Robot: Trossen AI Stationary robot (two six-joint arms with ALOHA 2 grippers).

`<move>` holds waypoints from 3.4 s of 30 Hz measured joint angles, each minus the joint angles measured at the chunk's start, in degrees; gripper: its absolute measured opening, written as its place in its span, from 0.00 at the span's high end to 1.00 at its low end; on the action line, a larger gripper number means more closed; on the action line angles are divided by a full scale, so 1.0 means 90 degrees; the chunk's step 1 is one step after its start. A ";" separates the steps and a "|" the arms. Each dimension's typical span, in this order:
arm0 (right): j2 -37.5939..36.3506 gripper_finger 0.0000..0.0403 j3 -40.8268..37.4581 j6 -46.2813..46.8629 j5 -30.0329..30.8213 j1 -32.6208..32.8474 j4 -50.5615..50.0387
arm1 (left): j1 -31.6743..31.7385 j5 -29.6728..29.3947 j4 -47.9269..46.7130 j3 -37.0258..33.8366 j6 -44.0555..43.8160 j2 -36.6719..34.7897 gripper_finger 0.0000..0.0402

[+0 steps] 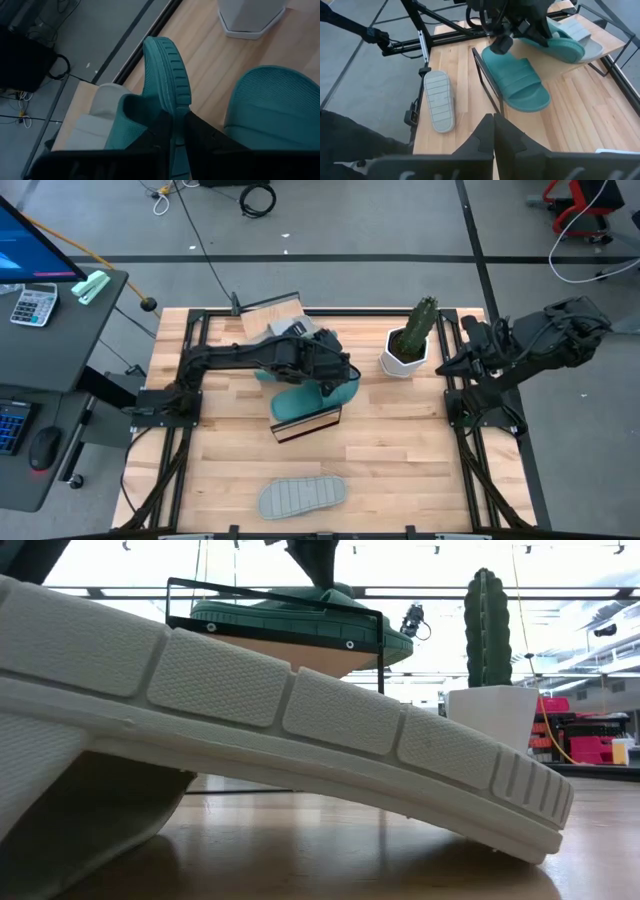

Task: Pick and place slides into the shelf
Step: Put the green slipper on the shelf

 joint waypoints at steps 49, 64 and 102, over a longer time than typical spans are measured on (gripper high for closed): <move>0.0030 0.99 -0.0002 -0.0096 -0.0061 0.0000 -0.0004 | 0.0154 0.0646 0.1193 -0.0027 -0.0206 0.0090 0.68; 0.0330 0.92 -0.0002 -0.0254 0.0496 0.0000 -0.0023 | 0.0148 0.0668 0.1294 -0.0032 0.0124 -0.0013 0.49; 0.0355 0.59 -0.0004 -0.1726 0.0610 -0.2115 -0.1271 | -0.0202 0.4314 1.1967 -0.5383 0.1751 -0.2397 0.72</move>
